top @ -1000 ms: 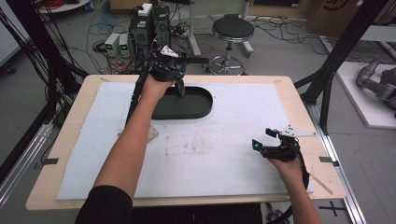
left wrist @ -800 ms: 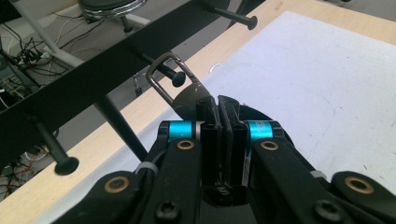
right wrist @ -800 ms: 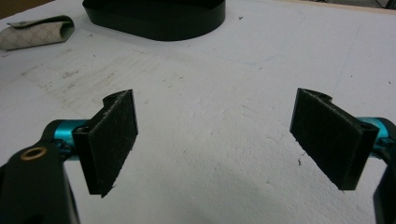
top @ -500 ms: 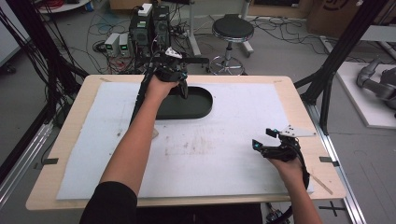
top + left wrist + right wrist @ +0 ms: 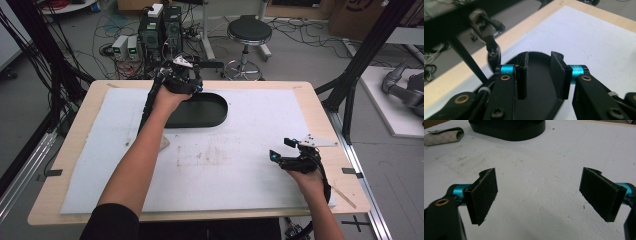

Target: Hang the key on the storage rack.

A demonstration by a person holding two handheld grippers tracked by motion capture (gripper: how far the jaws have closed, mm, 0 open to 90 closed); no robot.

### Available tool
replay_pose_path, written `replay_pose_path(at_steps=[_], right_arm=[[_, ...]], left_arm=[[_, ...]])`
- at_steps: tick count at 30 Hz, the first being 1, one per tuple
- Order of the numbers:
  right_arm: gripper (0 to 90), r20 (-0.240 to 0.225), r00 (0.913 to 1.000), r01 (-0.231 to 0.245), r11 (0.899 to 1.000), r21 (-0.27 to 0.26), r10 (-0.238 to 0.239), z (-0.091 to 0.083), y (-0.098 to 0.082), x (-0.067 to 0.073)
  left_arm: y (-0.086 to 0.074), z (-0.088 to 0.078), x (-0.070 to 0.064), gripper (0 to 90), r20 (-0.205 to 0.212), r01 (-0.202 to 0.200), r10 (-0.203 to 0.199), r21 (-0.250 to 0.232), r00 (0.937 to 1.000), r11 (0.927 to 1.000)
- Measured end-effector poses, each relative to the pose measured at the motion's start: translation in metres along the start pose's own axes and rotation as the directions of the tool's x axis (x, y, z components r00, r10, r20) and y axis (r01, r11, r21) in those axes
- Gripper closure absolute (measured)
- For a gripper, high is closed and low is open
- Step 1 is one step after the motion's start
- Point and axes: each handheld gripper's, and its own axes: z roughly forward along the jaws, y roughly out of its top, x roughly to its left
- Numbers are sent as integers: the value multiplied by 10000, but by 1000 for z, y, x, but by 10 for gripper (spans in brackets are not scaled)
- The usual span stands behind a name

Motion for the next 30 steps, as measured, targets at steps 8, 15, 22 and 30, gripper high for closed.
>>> replay_pose_path(at_steps=[8, 15, 22, 30], right_arm=[[154, -35, 10000, -12, 10000, 51, 12, 2, 0, 2], [154, -15, 10000, 17, 10000, 42, -17, 3, 0, 1], [154, -14, 10000, 10, 10000, 43, -10, 5, 1, 2], [154, 11, 10000, -14, 10000, 71, 14, 5, 1, 2]], left_arm=[[-30, -21, -3, 546, 430, 266, -263, -58, 9987, 9996], [-57, -44, -9, 478, 691, 332, -310, -317, 9971, 9989], [-83, -64, -21, 396, 917, 297, -242, -599, 9955, 9978], [-111, -78, -37, 333, 1087, 62, 14, -690, 9941, 9976]])
